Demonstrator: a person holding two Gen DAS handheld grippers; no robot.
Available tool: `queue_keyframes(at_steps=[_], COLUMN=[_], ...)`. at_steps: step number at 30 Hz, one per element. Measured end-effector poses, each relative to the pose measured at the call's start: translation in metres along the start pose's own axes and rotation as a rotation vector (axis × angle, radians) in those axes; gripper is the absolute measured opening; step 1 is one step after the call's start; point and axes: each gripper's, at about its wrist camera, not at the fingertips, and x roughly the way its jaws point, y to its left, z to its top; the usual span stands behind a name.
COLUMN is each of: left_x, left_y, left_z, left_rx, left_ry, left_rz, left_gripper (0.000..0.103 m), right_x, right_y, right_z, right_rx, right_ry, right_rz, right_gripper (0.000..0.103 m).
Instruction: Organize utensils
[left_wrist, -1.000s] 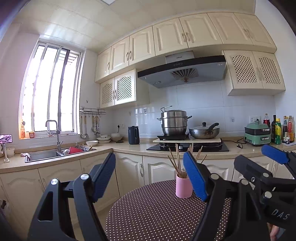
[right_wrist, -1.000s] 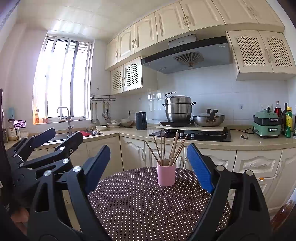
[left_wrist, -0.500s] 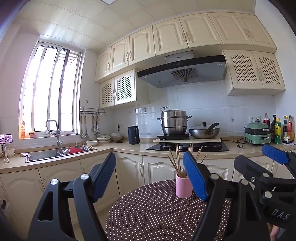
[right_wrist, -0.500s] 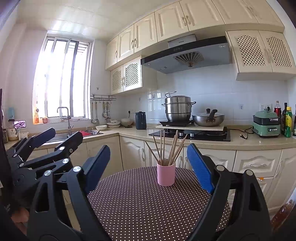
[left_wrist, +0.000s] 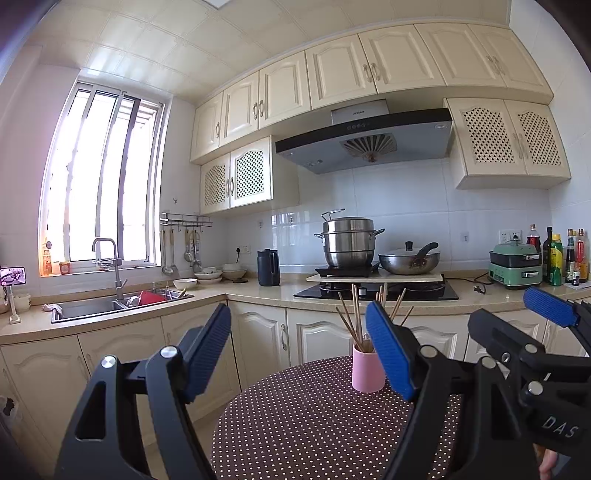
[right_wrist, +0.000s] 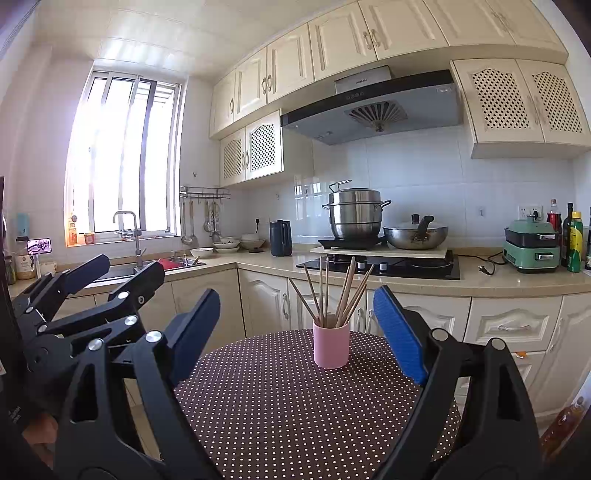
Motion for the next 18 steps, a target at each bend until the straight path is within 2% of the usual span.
queue_keyframes(at_steps=[18], left_x=[0.0012], left_y=[0.0025], left_z=[-0.0021], left_rx=[-0.003], left_ry=[0.006], left_rz=[0.009], left_gripper=[0.074], right_x=[0.0015], right_y=[0.0002], right_z=[-0.0026], right_rx=[0.006], right_ry=[0.015], right_rz=[0.005], right_gripper=[0.084])
